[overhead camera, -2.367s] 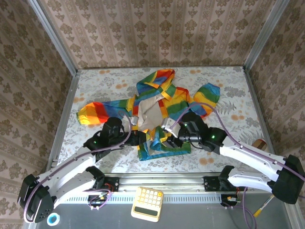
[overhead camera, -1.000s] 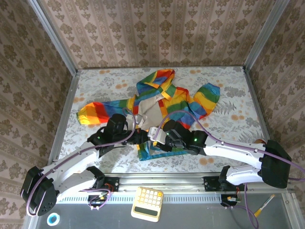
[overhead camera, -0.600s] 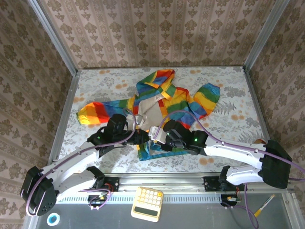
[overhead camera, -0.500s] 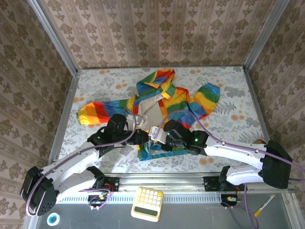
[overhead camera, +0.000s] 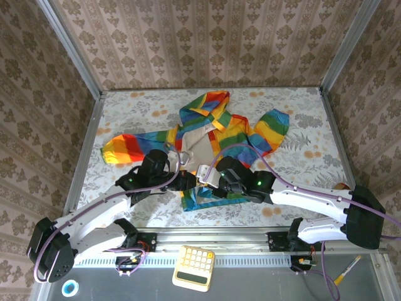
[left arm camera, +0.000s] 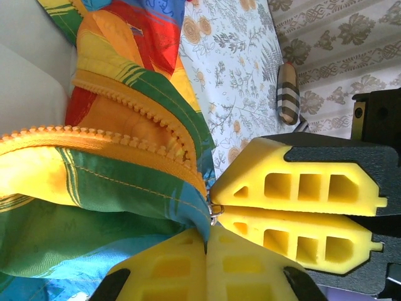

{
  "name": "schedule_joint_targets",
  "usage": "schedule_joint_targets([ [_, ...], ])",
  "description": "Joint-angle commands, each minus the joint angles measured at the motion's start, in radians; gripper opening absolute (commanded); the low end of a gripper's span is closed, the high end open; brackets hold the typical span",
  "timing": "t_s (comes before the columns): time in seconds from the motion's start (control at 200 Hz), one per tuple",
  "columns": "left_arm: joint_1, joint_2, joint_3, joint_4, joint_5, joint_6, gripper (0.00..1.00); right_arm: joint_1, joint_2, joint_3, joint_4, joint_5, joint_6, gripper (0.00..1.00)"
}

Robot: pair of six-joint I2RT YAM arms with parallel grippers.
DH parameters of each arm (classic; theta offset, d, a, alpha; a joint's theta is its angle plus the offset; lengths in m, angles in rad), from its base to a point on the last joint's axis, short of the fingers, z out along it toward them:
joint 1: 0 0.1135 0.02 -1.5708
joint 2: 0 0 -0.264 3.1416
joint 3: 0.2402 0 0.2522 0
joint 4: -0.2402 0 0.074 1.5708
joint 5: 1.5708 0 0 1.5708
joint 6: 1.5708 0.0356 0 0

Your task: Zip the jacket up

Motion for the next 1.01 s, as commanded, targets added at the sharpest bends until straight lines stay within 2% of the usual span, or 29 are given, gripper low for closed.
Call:
schedule_joint_targets([
  [0.0,-0.011,0.0,0.034,-0.019,0.03,0.033,0.0,-0.005,0.01,0.008,-0.019,-0.024,-0.026,0.04],
  [0.04,-0.011,-0.001,0.034,-0.023,0.03,0.033,0.0,-0.007,0.011,0.008,-0.022,-0.025,-0.035,0.0],
  [0.17,-0.011,-0.008,0.035,-0.035,0.032,0.037,0.0,-0.011,0.023,0.017,-0.037,-0.008,-0.048,0.0],
  [0.44,-0.011,-0.011,0.046,-0.103,0.032,0.06,0.0,-0.019,0.062,0.04,-0.028,0.12,-0.018,0.0],
  [1.0,-0.019,-0.013,0.06,-0.214,0.004,0.093,0.0,-0.046,0.045,0.029,-0.011,0.231,0.045,0.0],
])
